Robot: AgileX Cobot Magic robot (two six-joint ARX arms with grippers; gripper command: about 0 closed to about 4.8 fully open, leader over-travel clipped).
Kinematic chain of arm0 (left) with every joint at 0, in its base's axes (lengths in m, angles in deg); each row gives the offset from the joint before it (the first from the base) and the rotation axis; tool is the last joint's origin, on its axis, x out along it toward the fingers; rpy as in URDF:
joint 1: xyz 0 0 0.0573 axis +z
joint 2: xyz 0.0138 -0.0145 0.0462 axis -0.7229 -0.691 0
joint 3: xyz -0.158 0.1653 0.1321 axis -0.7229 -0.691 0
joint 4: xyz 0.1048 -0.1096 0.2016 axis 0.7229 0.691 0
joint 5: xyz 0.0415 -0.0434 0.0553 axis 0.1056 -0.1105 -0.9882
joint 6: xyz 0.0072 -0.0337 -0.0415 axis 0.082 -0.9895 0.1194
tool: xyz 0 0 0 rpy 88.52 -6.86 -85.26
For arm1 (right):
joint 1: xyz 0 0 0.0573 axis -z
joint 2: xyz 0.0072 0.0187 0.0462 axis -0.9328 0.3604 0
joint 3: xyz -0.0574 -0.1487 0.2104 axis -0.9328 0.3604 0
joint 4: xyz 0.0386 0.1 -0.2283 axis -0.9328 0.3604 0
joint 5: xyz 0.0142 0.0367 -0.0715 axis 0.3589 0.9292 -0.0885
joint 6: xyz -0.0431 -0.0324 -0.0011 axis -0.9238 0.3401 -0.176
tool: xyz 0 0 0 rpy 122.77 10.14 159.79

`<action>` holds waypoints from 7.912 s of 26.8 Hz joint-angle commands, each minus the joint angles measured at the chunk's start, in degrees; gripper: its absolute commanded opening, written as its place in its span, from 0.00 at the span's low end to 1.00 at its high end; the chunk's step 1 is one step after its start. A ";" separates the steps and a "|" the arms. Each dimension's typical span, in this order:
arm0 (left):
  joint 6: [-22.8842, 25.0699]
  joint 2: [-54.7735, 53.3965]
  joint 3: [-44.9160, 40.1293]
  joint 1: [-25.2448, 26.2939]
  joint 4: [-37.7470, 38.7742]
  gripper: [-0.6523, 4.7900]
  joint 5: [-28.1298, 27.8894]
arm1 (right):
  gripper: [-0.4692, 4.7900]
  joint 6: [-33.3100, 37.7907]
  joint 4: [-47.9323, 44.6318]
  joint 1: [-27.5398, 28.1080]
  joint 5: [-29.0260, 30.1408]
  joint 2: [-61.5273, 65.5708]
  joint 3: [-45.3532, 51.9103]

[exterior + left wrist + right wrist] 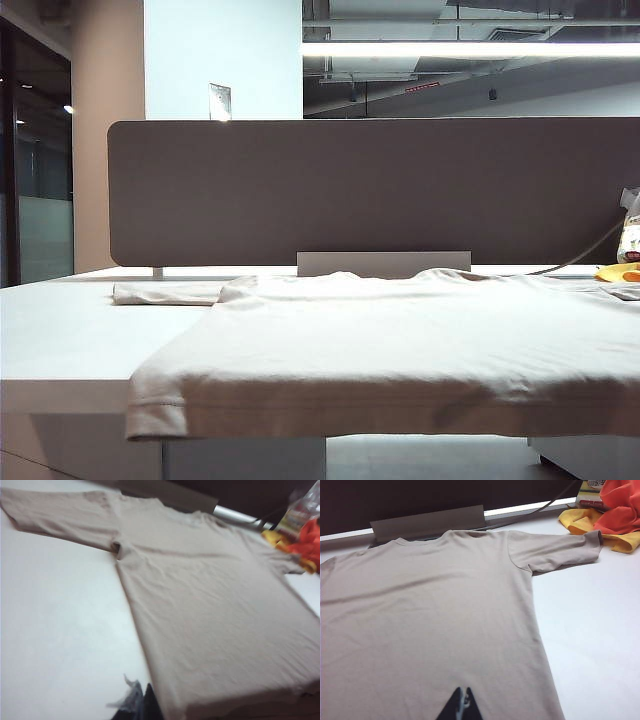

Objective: Fold the bottom side of the T-shirt horizontally towards the center, about one-third of the way, then fold the sleeve back towards the center, creating a straight line along the edge of the T-shirt, and finally fold the bottom of the T-shirt up towards the top, creating a neat rectangle.

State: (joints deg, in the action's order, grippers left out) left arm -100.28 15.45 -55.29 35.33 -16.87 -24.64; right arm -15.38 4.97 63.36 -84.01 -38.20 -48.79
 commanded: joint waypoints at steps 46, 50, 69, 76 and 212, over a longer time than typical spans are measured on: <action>3.32 -47.82 10.14 -11.76 -19.23 0.27 1.22 | 0.45 4.63 3.19 25.22 26.25 45.33 -11.28; 3.30 -48.17 10.12 -11.89 -19.26 0.29 1.81 | 0.45 4.44 3.30 25.27 26.18 45.40 -10.91; -1.51 -50.69 10.01 -14.82 -15.08 0.67 2.51 | 0.61 4.46 5.31 25.29 24.63 45.51 -4.44; -3.08 -58.25 10.10 -14.82 -17.62 0.86 4.15 | 0.63 4.74 3.82 25.27 24.87 50.49 -4.52; -2.08 -63.19 30.38 -6.21 -22.38 0.11 7.76 | 0.09 17.75 -9.79 24.90 41.81 64.67 -24.00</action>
State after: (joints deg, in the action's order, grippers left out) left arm -103.91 -47.74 -25.91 28.95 -39.95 -15.26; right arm 2.37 -3.95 88.39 -42.44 26.23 -72.04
